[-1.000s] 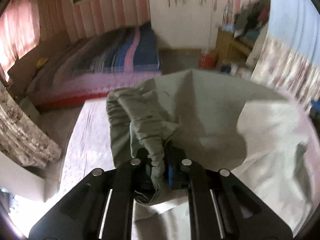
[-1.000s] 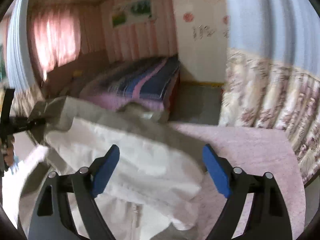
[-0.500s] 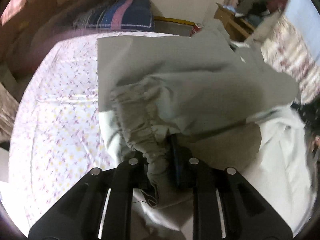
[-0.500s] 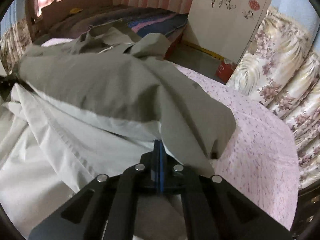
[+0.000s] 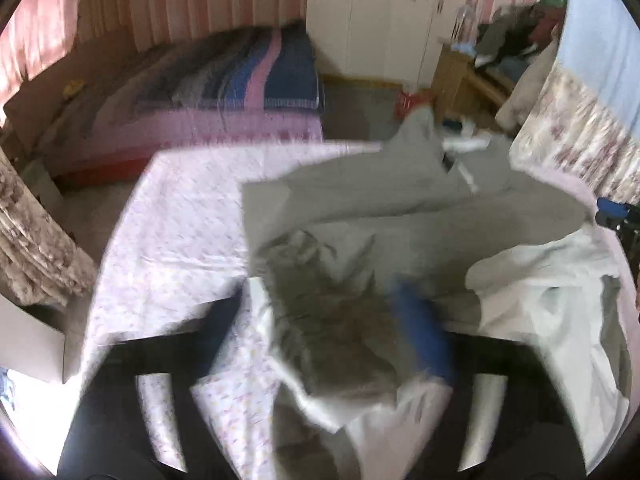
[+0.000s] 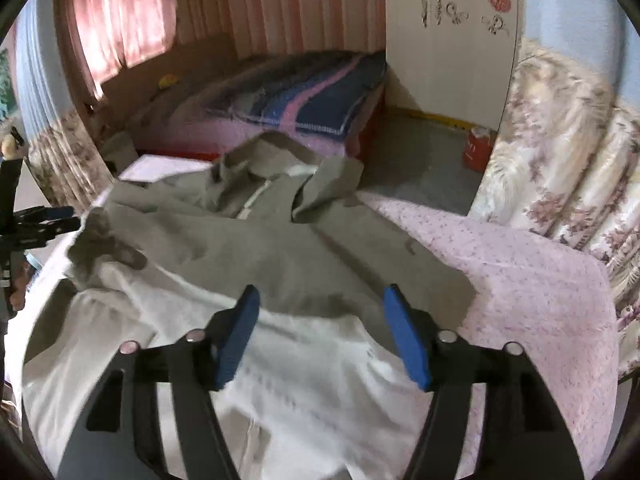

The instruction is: Fold large clothes

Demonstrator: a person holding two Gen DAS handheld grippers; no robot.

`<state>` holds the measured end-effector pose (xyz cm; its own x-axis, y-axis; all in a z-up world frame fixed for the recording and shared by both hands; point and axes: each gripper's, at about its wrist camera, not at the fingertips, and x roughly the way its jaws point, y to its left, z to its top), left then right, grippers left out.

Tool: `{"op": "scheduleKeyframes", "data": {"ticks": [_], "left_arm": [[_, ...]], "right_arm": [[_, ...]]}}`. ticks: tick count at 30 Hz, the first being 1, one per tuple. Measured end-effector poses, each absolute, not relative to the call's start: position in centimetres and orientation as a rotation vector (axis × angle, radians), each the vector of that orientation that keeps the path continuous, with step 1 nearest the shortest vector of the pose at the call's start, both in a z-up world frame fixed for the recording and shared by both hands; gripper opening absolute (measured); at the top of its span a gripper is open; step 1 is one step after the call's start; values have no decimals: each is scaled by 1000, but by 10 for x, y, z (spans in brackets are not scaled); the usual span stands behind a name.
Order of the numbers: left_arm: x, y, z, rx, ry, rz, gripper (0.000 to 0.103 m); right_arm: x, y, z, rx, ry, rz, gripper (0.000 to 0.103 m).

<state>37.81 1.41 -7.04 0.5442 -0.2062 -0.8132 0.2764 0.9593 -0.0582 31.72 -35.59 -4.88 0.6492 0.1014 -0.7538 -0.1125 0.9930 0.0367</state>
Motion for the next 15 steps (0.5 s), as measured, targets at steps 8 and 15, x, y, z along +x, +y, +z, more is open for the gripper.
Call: {"op": "scheduleKeyframes", "data": {"ticks": [8, 15], "left_arm": [[421, -9, -122, 115, 1059, -240, 0], [429, -20, -126, 208, 1004, -226, 1]], "right_arm": [[363, -363, -94, -91, 983, 9, 2], [379, -356, -110, -195, 984, -44, 0]]}}
